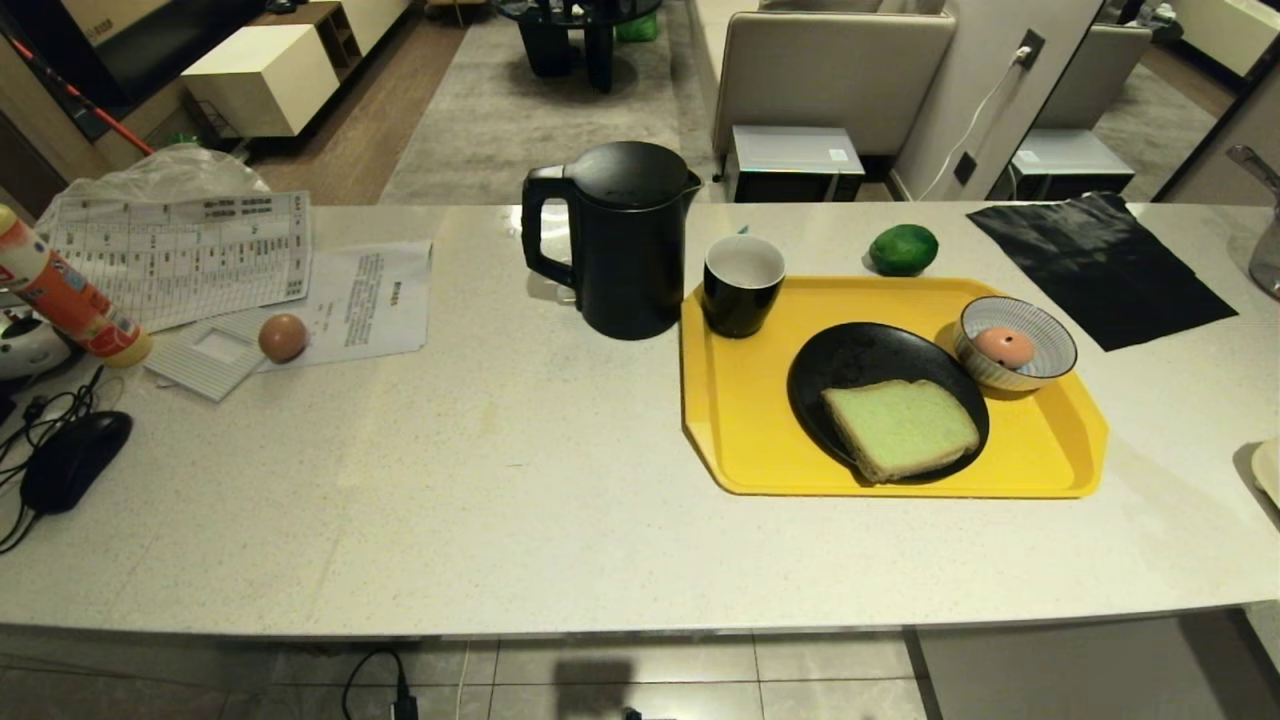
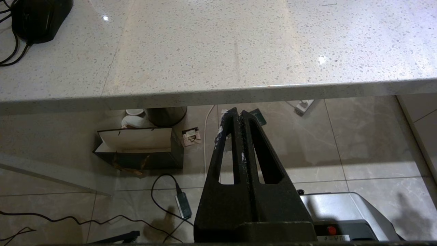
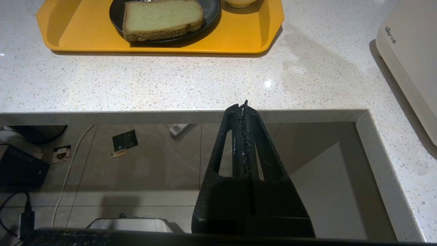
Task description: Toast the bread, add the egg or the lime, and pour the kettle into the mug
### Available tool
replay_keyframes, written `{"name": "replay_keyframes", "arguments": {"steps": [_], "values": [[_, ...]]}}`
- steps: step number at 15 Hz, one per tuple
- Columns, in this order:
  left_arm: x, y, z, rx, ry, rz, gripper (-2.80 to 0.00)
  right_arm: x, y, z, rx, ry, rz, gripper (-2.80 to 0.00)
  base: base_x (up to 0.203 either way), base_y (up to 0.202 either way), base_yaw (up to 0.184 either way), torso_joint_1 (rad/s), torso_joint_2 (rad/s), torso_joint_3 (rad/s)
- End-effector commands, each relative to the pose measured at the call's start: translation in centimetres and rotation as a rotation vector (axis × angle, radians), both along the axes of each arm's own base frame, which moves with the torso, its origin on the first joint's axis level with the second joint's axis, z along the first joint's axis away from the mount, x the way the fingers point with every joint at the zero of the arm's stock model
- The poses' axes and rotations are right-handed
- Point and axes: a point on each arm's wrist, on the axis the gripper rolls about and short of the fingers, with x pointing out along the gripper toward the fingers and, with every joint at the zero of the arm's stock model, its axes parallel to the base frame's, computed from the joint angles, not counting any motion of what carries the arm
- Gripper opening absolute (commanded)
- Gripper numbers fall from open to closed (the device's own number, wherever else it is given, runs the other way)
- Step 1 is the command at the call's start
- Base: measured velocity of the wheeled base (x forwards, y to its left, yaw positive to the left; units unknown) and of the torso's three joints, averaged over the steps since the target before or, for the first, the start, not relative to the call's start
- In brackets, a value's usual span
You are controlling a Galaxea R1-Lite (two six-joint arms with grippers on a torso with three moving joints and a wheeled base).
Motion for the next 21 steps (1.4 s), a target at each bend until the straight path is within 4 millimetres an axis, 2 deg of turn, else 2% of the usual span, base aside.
{"name": "replay_keyframes", "arguments": {"steps": [1, 6, 21], "values": [[0.01, 0.0, 0.0, -0.001, 0.002, 0.002, -2.8, 0.22, 0.0, -0.71, 0.0, 0.027, -0.001, -2.8, 0.0, 0.0, 0.0, 0.0, 0.0, 0.0], [0.01, 0.0, 0.0, -0.001, 0.002, 0.002, -2.8, 0.22, 0.0, -0.71, -0.001, 0.027, 0.0, -2.8, 0.106, 0.0, 0.0, 0.008, 0.01, 0.001], [0.01, 0.01, 0.01, -0.011, 0.001, 0.003, -2.8, 0.22, 0.0, -0.73, 0.0, 0.028, 0.0, -2.8, 0.0, 0.0, 0.0, 0.002, 0.0, 0.0]]}}
